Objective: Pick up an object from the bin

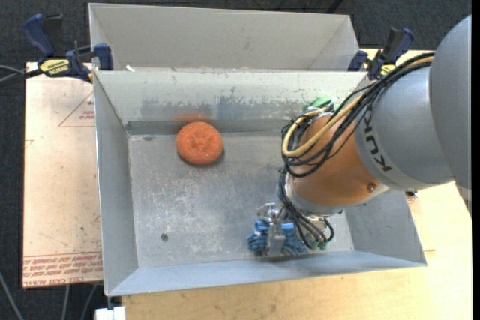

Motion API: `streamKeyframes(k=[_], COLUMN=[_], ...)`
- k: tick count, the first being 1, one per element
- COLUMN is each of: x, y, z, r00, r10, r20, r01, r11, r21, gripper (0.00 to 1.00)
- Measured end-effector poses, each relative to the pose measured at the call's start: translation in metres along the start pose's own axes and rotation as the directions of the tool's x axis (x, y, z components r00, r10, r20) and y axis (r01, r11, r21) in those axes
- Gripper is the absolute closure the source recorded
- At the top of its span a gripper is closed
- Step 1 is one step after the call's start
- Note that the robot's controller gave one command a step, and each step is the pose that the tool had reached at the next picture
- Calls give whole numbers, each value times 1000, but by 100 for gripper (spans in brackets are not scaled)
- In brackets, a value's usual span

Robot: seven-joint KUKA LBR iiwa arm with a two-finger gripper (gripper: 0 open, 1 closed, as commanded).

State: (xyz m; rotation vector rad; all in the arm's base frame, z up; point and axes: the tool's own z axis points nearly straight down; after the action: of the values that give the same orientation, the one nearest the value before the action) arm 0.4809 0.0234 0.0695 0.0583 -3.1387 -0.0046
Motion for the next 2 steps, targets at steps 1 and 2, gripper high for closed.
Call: streamKeyframes(k=[1, 2], x=[0, -3], y=[0, 3], z=[0, -87], r00=[1000, 997], r10=[0, -72], r20=[0, 1], r01=[0, 72], r11=[1000, 997], r21=[0, -1], gripper=[100, 100])
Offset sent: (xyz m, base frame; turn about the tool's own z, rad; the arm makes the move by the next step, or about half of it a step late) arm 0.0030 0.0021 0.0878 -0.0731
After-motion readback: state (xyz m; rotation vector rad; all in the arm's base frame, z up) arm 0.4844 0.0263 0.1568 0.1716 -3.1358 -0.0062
